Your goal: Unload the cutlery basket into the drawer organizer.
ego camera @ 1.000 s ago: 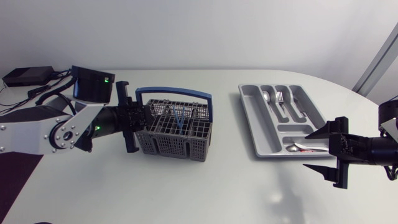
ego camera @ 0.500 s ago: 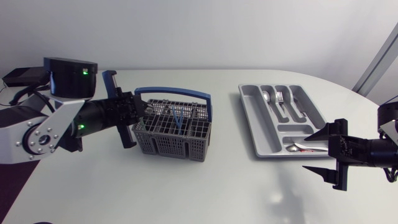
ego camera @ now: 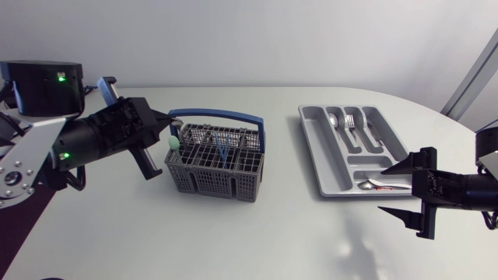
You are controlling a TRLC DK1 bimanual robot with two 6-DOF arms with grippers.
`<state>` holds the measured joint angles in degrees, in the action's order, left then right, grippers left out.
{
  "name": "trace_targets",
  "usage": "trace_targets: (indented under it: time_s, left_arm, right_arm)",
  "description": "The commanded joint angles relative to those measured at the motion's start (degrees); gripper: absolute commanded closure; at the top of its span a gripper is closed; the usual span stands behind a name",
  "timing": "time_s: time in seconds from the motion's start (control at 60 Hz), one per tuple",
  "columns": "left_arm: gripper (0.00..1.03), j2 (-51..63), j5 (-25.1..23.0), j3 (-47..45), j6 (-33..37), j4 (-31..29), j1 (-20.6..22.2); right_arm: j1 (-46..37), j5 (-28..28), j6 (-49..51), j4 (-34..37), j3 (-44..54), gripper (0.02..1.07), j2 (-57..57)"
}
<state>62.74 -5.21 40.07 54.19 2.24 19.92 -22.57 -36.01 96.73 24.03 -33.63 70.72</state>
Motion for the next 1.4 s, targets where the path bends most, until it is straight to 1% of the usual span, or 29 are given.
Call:
trace_targets:
  time_s: [0.0, 0.167, 0.283, 0.333, 0.417, 0.483, 0.517, 0.6, 0.683, 0.767, 0.867, 0.9, 0.95, 0.983, 1.1, 1.383]
  left_arm:
    - [1.0, -3.33, -0.68, 0.71, -4.45, -2.68, -0.24]
    - [1.0, -5.96, -1.03, 4.66, -10.95, -7.69, 0.2]
    - [1.0, -6.4, -1.03, 6.24, -14.73, -8.13, 0.03]
    - [1.0, -5.79, -1.03, 7.47, -17.37, -8.83, -0.24]
    - [1.0, -4.12, -1.2, 10.02, -22.91, -12.35, 0.03]
    - [1.0, -3.06, -1.2, 11.08, -27.74, -13.49, 0.64]
    - [1.0, -2.54, -1.03, 11.43, -29.67, -13.75, 1.7]
    - [1.0, -0.87, -0.68, 12.66, -35.03, -14.46, 3.54]
    - [1.0, 1.33, -0.41, 14.15, -39.87, -14.81, 5.39]
    - [1.0, 3.88, -0.41, 15.47, -44.7, -14.81, 6.97]
    - [1.0, 5.81, -0.41, 16.35, -48.48, -14.63, 8.73]
    - [1.0, 6.34, -0.41, 16.53, -49.45, -14.37, 9.52]
    - [1.0, 6.96, -0.41, 16.88, -50.94, -14.02, 10.49]
    - [1.0, 7.22, -0.41, 17.14, -52.0, -13.93, 11.01]
    - [1.0, 8.98, -0.5, 17.67, -55.95, -13.4, 11.89]
    - [1.0, 11.44, -1.55, 17.76, -62.72, -8.39, 12.86]
  right_arm:
    - [0.59, -0.99, -1.89, 0.58, 1.46, 0.09, -2.52]
    - [2.62, -3.1, -8.31, 0.31, 1.46, 0.09, -8.23]
    - [5.16, -3.89, -14.46, -0.48, 1.99, 0.08, -12.8]
    - [7.1, -3.89, -18.77, -1.44, 2.34, 0.08, -15.08]
    - [11.41, -2.93, -27.29, -4.26, 3.66, 0.08, -19.21]
    - [16.06, -0.29, -35.2, -7.42, 4.62, 0.08, -22.03]
    - [18.44, 1.03, -37.93, -8.12, 4.89, 0.08, -23.26]
    - [25.29, 6.04, -46.02, -11.55, 5.77, 0.08, -26.33]
    - [33.55, 13.25, -52.69, -14.54, 6.29, 0.08, -28.44]
    - [41.73, 20.19, -58.14, -17.09, 6.29, 0.11, -28.97]
    - [49.11, 25.99, -62.8, -20.69, 6.38, 0.12, -28.09]
    - [51.48, 27.92, -63.77, -22.1, 6.38, 0.15, -27.04]
    - [54.65, 31.09, -65.18, -24.47, 6.47, 0.15, -25.37]
    - [56.32, 32.76, -65.97, -25.88, 6.56, 0.15, -24.49]
    - [60.1, 37.15, -67.46, -31.5, 6.91, 0.22, -20.88]
    - [65.99, 43.66, -70.62, -40.47, 5.68, 0.22, -13.5]
